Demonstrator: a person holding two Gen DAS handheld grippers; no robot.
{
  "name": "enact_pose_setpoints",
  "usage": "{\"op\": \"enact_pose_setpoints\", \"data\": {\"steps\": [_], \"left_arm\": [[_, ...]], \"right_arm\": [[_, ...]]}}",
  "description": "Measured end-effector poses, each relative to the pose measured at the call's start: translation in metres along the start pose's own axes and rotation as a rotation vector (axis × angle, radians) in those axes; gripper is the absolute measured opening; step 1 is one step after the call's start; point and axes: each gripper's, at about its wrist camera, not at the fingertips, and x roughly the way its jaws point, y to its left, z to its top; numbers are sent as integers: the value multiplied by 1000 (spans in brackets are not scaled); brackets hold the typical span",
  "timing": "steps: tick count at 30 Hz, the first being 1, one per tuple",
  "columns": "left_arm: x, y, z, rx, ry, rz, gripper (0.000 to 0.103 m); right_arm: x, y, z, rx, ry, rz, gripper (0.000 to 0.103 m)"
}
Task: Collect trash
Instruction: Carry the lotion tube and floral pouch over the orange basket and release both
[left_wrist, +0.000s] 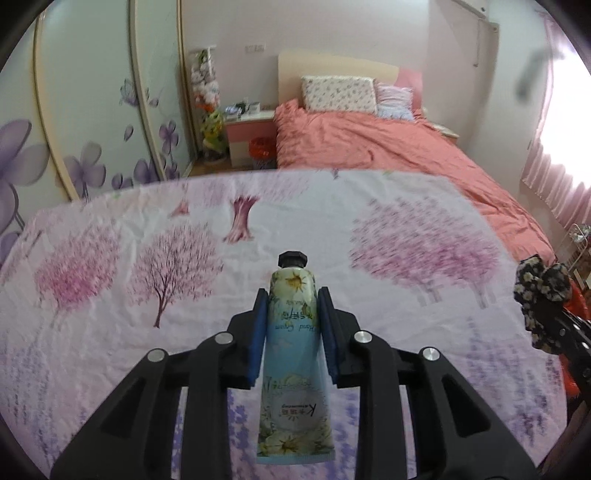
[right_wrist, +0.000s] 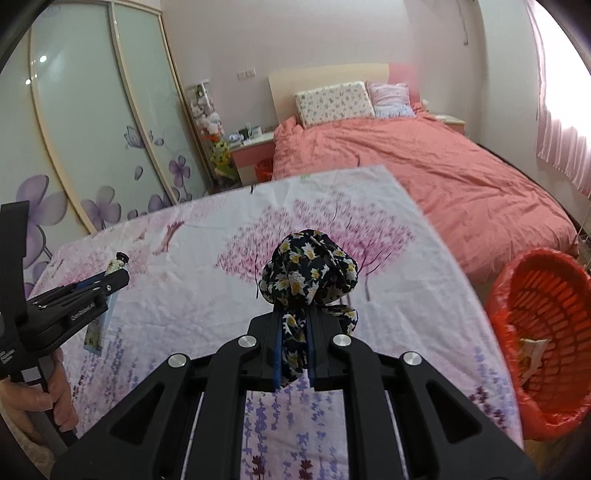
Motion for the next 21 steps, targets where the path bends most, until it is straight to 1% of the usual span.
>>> {"op": "enact_pose_setpoints", "data": {"steps": [2,9,14,21], "left_arm": [[-17,-8,5,12,-26,-11,27],[-57,-37,12,26,-64,-70,27],[-71,-63,9,63,-73,-105,27],[-84,-100,7,117,-90,-159,27]], "right_arm": [[-13,-4,3,6,-27,3,10],[-51,-20,9,29,-106,3,10],[-73,-31,10,29,-156,-21,10],[-92,-52,10,52,-194,-35,10]]}}
